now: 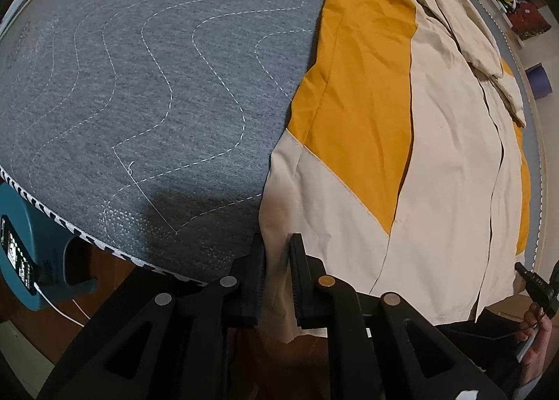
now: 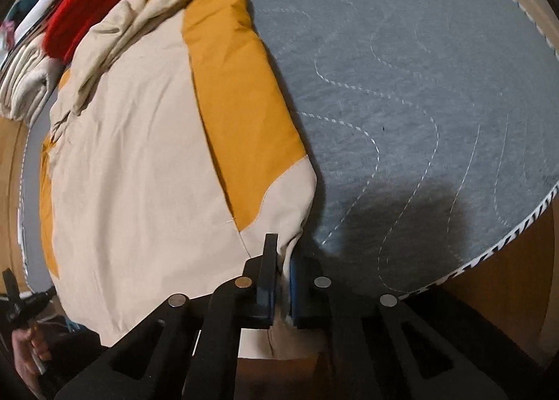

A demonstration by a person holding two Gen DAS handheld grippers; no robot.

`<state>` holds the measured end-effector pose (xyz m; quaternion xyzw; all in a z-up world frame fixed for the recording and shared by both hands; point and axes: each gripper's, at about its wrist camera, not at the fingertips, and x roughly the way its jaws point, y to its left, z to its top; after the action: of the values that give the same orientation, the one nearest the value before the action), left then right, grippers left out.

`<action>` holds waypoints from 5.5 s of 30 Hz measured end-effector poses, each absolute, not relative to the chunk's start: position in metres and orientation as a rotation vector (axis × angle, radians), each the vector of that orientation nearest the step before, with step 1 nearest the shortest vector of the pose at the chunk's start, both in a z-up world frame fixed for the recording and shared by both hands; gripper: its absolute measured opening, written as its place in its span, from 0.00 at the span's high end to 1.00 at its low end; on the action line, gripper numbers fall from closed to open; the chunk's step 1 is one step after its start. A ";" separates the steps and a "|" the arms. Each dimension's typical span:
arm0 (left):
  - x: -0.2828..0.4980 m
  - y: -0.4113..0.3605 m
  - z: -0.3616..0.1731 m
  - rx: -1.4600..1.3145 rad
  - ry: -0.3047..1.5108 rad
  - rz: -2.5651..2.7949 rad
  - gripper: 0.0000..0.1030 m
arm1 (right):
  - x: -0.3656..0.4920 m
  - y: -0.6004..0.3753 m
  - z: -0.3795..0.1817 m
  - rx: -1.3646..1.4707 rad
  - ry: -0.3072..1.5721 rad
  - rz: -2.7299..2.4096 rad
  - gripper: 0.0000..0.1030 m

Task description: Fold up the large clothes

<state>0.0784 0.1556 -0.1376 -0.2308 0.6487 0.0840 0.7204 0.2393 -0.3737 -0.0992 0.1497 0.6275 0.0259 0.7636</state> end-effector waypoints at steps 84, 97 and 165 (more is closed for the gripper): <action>0.233 0.240 -0.070 -0.779 1.039 -0.001 0.70 | 0.402 -0.443 0.000 0.357 1.016 0.050 0.63; 0.261 0.206 -0.112 -0.604 1.240 0.028 0.58 | 0.405 -0.408 -0.064 0.222 1.287 0.174 0.56; 0.255 0.144 -0.137 -0.062 1.320 -0.255 0.67 | 0.414 -0.412 -0.082 0.198 1.340 0.209 0.66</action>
<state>0.2545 0.1441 -0.1373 -0.0289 0.6112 -0.1182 0.7821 0.4141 -0.4117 -0.0821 0.0913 0.6188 0.0964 0.7742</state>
